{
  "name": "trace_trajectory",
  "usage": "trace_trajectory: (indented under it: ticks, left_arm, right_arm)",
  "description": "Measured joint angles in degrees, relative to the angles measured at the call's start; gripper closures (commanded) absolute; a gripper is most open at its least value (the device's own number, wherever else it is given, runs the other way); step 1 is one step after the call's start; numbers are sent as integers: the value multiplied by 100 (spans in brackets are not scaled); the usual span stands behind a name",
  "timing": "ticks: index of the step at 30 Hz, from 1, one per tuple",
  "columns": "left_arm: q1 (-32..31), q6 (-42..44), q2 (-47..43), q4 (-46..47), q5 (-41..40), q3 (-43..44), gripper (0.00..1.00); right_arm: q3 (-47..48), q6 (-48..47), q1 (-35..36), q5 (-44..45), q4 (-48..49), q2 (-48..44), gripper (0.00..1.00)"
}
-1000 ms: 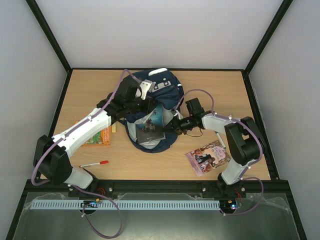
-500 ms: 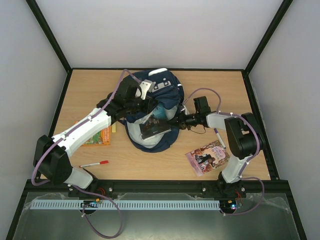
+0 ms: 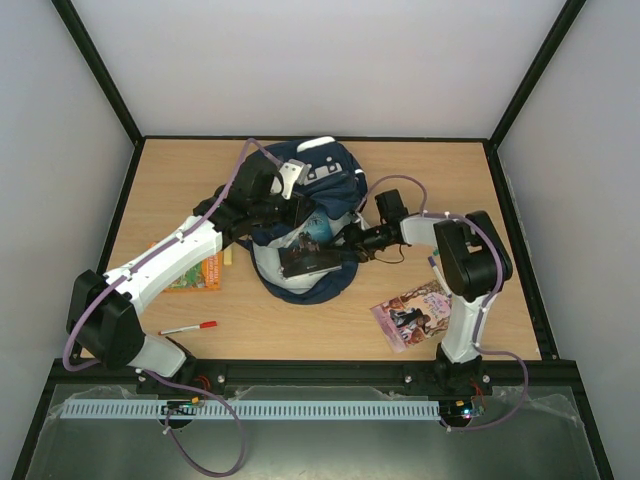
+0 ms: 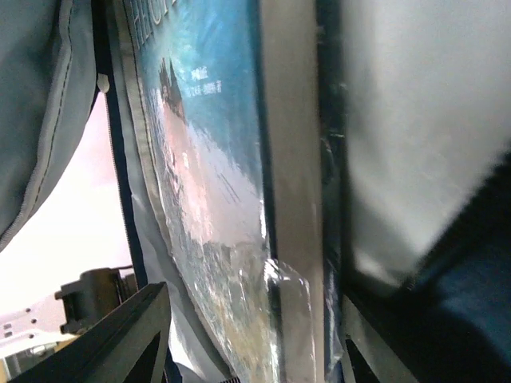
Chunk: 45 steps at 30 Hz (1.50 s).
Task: Pack the student bag
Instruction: Place the book in the student bag.
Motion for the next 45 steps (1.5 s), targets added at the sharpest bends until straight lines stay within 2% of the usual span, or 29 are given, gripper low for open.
trace_trajectory:
  ticks: [3,8,14,19,26,38,45]
  left_arm:
    - [2,0,0,0,0,0,98]
    - [24,0,0,-4,-9,0,98]
    - [33,0,0,-17,-22,0,98]
    - [33,0,0,-13,-20,0,98]
    - [33,-2,0,2,0,0,98]
    - [33,0,0,2,-2,0,98]
    - [33,0,0,2,-2,0,97]
  right_arm:
    - [179,-83,101,28,-118,133,41]
    - [385,-186,251,-98,-90,426,74]
    - [334,-133,273,-645,192,581,98]
    - [-26,-85,273,-728,278,275,99]
    - [-675,216,55,-758,457,-664,99]
    - [-970,1069,-55,-774,1401,-750,99]
    - [-1128,1224,-197,-916,1554,-1021,99]
